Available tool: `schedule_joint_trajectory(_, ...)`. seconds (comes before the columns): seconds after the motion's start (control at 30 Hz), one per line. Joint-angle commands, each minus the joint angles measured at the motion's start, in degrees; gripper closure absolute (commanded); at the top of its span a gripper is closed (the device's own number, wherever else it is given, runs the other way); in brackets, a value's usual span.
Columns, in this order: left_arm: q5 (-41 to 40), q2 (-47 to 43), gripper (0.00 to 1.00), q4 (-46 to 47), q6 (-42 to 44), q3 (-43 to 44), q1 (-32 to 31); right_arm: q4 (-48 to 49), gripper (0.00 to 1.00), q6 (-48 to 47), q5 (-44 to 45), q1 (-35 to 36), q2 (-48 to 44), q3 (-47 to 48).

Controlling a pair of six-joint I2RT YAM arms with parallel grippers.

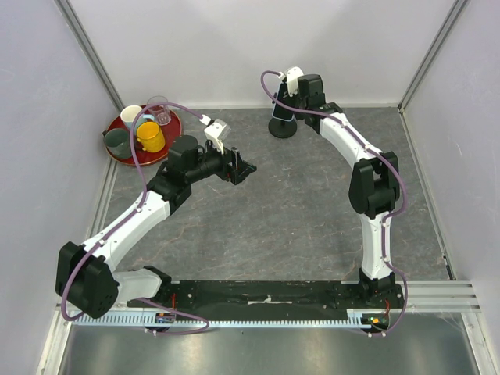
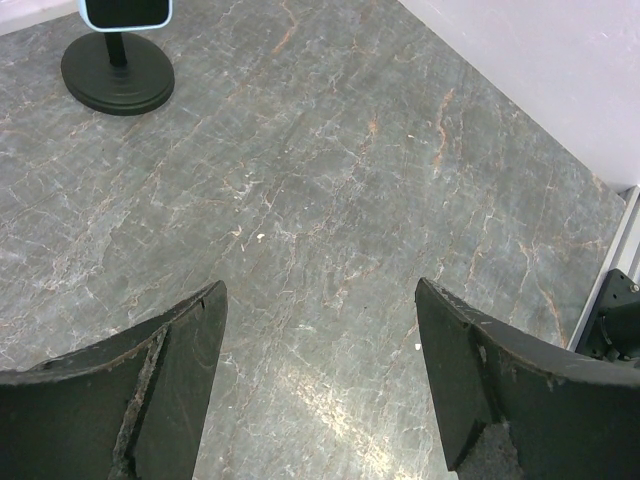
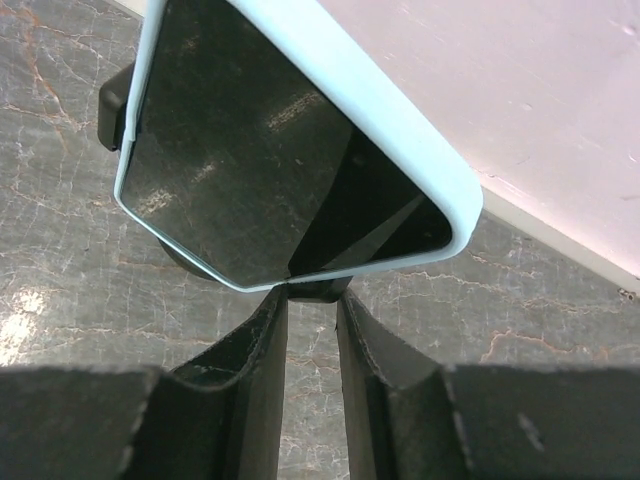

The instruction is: Place the phone on the phone stand

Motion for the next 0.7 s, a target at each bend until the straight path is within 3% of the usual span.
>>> schedule_joint_trajectory(0.0,1.11,-0.32,0.18,1.48,-1.25,0.16,-0.03,-0.61,0.68,-1.59,1.98,0.25,-1.17,-0.03)
schedule_joint_trajectory(0.1,1.28,-0.32,0.18,1.48,-1.17,0.16,-0.03,-0.96,0.54,-2.47,2.16,0.25,-1.79,-0.46)
schedule_joint_trajectory(0.13,1.37,-0.23,0.18,1.48,-1.25,0.25,-0.03,-0.88,0.44,-2.47,2.16,0.16,-2.49,-0.64)
schedule_joint_trajectory(0.23,1.37,-0.23,0.18,1.48,-1.34,0.25,-0.03,-1.40,0.28,-1.34,1.03,0.25,-4.42,-1.61)
schedule_joint_trajectory(0.4,1.20,-0.58,0.18,1.39,-1.26,0.25,-0.03,-6.05,0.19,4.99,-0.38,0.25,-11.08,-2.83)
schedule_joint_trajectory(0.53,1.37,-1.02,0.18,1.39,-1.43,0.25,-0.03,-7.55,0.09,9.73,0.49,0.25,-20.05,-11.16)
schedule_joint_trajectory(0.6,1.46,-1.20,0.18,1.39,-1.69,0.34,-0.03,-7.82,0.02,12.19,3.56,0.25,-26.44,-15.12)
schedule_joint_trajectory(0.67,1.81,-1.72,0.18,1.48,-1.87,0.34,-0.03,-8.25,0.02,15.44,9.15,0.25,-30.86,-21.01)
